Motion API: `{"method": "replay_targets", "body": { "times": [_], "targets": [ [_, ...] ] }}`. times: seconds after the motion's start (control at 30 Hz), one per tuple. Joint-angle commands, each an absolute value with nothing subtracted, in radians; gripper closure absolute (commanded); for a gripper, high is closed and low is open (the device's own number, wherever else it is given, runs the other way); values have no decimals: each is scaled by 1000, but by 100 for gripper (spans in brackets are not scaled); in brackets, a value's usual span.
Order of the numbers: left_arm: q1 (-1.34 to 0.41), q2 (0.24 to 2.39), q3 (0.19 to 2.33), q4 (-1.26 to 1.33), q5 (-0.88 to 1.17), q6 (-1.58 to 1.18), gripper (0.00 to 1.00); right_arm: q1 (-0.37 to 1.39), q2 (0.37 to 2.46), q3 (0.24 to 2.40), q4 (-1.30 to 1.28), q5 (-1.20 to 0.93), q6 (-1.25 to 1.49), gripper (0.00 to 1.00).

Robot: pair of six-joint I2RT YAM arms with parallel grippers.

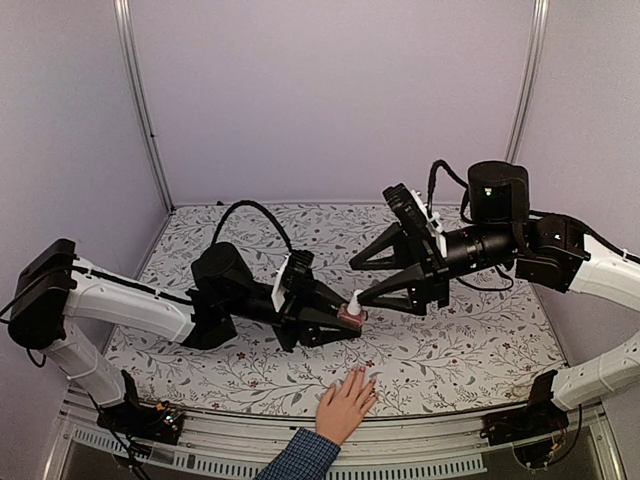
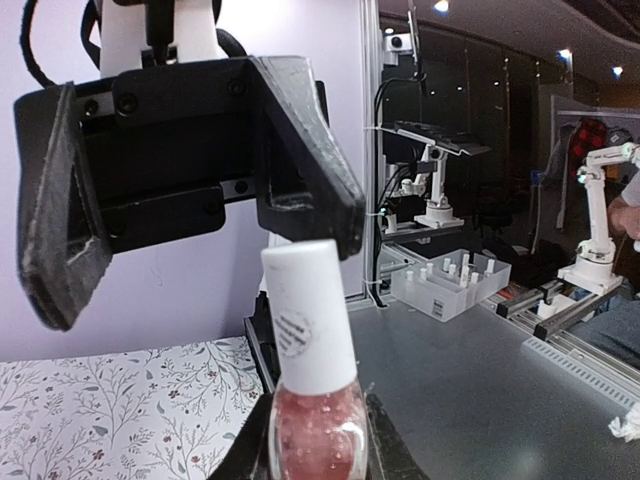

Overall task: Paint the nails
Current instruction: Unscrew the nail polish bottle.

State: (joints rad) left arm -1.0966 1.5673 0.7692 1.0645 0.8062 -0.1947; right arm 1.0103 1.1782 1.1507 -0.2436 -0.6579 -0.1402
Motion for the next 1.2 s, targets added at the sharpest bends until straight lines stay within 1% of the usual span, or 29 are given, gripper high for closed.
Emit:
{"method": "replay_targets", "body": {
  "times": [0.0, 0.17, 0.3, 0.47, 0.7, 1.17],
  "targets": [
    [-1089, 1546, 759, 1103, 833, -193, 100, 1001, 1172, 1184, -296, -694, -163, 40],
    [-1078, 1547, 753, 1108, 813, -198, 100, 1005, 1199, 1194, -330, -714, -178, 47],
    [-1070, 1551, 751, 1118, 810, -207, 100, 1006, 1214, 1200, -338, -709, -185, 50],
    [-1065, 1554, 749, 1127, 811, -216, 100, 1008, 1223, 1207, -340, -709, -192, 61],
    [-1048, 1561, 740, 1156, 800, -237, 100, 1009, 1230, 1211, -345, -716, -199, 67],
    [-1044, 1578, 741, 1157, 779, -246, 100, 1017, 1247, 1211, -321, -734, -183, 67]
  ]
}}
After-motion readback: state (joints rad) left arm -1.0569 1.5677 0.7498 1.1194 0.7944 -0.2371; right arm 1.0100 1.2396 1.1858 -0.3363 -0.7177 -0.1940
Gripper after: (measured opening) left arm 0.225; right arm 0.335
